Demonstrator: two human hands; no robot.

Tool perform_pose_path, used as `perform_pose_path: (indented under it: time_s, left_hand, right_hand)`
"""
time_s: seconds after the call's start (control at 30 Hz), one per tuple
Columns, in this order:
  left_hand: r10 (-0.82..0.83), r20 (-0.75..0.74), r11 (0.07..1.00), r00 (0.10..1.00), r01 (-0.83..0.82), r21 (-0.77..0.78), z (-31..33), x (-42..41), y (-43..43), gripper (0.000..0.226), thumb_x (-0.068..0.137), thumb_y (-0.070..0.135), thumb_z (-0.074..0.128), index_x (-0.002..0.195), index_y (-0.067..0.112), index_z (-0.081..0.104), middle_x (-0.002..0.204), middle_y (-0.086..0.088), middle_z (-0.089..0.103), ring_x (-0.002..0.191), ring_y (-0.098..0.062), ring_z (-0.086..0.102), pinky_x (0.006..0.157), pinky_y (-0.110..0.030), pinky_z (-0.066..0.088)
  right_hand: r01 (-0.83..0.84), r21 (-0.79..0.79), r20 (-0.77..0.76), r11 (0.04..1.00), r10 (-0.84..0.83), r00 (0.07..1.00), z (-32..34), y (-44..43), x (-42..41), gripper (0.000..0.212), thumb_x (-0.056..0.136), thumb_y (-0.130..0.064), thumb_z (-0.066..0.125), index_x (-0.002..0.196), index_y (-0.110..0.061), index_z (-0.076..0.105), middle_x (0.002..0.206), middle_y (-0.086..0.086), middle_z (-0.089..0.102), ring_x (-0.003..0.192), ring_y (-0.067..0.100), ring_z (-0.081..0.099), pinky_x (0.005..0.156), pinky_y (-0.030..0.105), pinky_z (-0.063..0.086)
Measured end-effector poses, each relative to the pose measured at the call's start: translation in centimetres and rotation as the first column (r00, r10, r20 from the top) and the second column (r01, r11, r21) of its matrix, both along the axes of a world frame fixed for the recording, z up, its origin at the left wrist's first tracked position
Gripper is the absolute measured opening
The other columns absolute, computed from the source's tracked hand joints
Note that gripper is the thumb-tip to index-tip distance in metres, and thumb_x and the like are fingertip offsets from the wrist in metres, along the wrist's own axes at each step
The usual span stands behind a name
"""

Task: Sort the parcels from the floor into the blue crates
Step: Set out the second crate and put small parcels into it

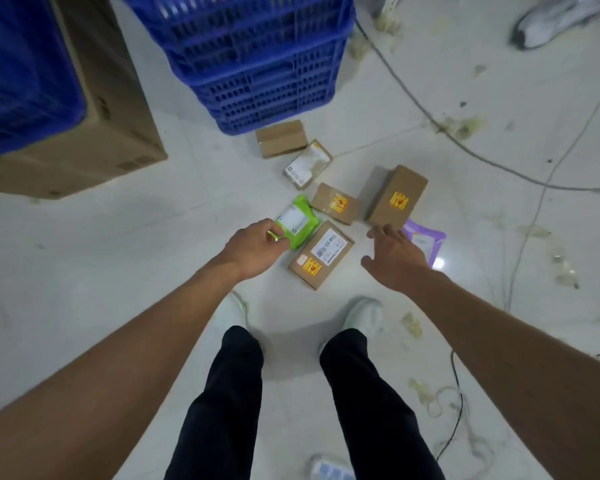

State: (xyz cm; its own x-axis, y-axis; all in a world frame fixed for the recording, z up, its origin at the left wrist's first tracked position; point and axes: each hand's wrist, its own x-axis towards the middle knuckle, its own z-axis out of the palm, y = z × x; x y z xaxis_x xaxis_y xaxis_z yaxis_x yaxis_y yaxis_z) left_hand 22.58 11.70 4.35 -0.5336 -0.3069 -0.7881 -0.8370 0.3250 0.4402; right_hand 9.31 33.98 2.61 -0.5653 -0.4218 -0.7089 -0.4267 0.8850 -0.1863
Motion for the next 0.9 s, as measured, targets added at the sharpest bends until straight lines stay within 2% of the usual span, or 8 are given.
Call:
perform_pose_path:
  time_s: [0.1, 0.23, 0.37, 0.47, 0.57, 0.67, 0.8, 0.9]
  left_hand:
    - [0.010, 0.013, 1.000, 1.000, -0.010, -0.022, -8.1, 0.2, 0.3, 0.022, 0.092, 0.039, 0.059, 0.112, 0.030, 0.064, 0.111, 0.007, 0.067, 0.101, -0.020, 0.063, 0.089, -0.033, 0.050]
    - [-0.062, 0.003, 0.997, 0.998, 0.062, -0.044, -18.8, -1.4, 0.1, 0.020, 0.093, 0.041, 0.058, 0.107, 0.030, 0.065, 0.110, 0.007, 0.069, 0.097, -0.020, 0.063, 0.078, -0.030, 0.045]
    - [-0.104, -0.023, 0.986, 0.994, 0.100, -0.135, -27.8, -3.0, -0.7, 0.023, 0.092, 0.041, 0.058, 0.107, 0.027, 0.066, 0.109, 0.005, 0.070, 0.097, -0.020, 0.063, 0.081, -0.031, 0.047]
    - [-0.118, -0.034, 0.969, 0.992, 0.108, -0.222, -32.7, -4.1, -1.3, 0.026, 0.091, 0.044, 0.058, 0.111, 0.029, 0.065, 0.110, 0.007, 0.070, 0.099, -0.019, 0.062, 0.079, -0.028, 0.042]
    - [-0.127, -0.051, 0.966, 0.991, 0.112, -0.234, -35.6, -4.9, -1.2, 0.030, 0.091, 0.046, 0.058, 0.115, 0.028, 0.063, 0.114, 0.006, 0.069, 0.103, -0.021, 0.062, 0.083, -0.030, 0.044]
    - [-0.140, -0.047, 0.963, 0.989, 0.125, -0.238, -36.2, -4.7, -0.9, 0.032, 0.091, 0.047, 0.058, 0.117, 0.028, 0.062, 0.116, 0.005, 0.069, 0.105, -0.021, 0.062, 0.085, -0.031, 0.045]
    - [-0.147, -0.031, 0.965, 0.989, 0.136, -0.224, -33.8, -4.2, -0.5, 0.032, 0.092, 0.047, 0.057, 0.116, 0.028, 0.063, 0.116, 0.006, 0.069, 0.103, -0.019, 0.062, 0.080, -0.029, 0.040]
    - [-0.128, -0.043, 0.967, 0.991, 0.115, -0.227, -30.0, -3.7, -1.2, 0.029, 0.092, 0.044, 0.057, 0.114, 0.027, 0.064, 0.115, 0.005, 0.071, 0.103, -0.021, 0.062, 0.080, -0.029, 0.042]
  right_hand:
    - [-0.027, 0.006, -0.020, 1.000, 0.027, 0.999, -8.8, -0.2, -0.6, 0.056, 0.090, -0.032, 0.060, 0.141, -0.015, 0.043, 0.140, 0.009, 0.046, 0.130, 0.031, 0.044, 0.101, 0.043, 0.041]
    - [-0.138, -0.010, -0.044, 0.990, 0.137, 0.990, -20.5, -1.7, -3.0, 0.062, 0.090, -0.033, 0.063, 0.143, -0.014, 0.037, 0.140, 0.011, 0.042, 0.129, 0.033, 0.042, 0.104, 0.046, 0.041]
    - [-0.256, -0.050, -0.163, 0.966, 0.245, 0.956, -29.8, -3.7, -5.6, 0.076, 0.083, -0.036, 0.067, 0.146, -0.016, 0.031, 0.141, 0.012, 0.037, 0.130, 0.033, 0.040, 0.102, 0.047, 0.041]
    - [-0.320, -0.064, -0.242, 0.945, 0.296, 0.924, -34.7, -4.7, -6.5, 0.086, 0.073, -0.047, 0.073, 0.141, -0.015, 0.031, 0.135, 0.011, 0.040, 0.125, 0.033, 0.044, 0.099, 0.047, 0.042]
    - [-0.305, -0.049, -0.251, 0.951, 0.284, 0.926, -37.3, -5.3, -6.7, 0.095, 0.072, -0.057, 0.075, 0.142, -0.012, 0.028, 0.131, 0.012, 0.043, 0.120, 0.034, 0.048, 0.097, 0.049, 0.043]
    - [-0.266, -0.065, -0.207, 0.962, 0.248, 0.946, -37.5, -6.1, -6.7, 0.098, 0.076, -0.049, 0.074, 0.148, -0.012, 0.019, 0.131, 0.014, 0.043, 0.120, 0.035, 0.048, 0.095, 0.049, 0.045]
    - [-0.250, 0.018, -0.236, 0.968, 0.247, 0.940, -35.2, -6.2, -6.6, 0.092, 0.081, -0.047, 0.068, 0.147, -0.009, 0.017, 0.129, 0.014, 0.041, 0.119, 0.034, 0.047, 0.092, 0.049, 0.048]
    - [-0.204, 0.008, -0.218, 0.979, 0.201, 0.955, -31.4, -6.3, -6.5, 0.098, 0.076, -0.054, 0.070, 0.146, -0.009, 0.017, 0.126, 0.013, 0.042, 0.117, 0.033, 0.047, 0.088, 0.047, 0.050]
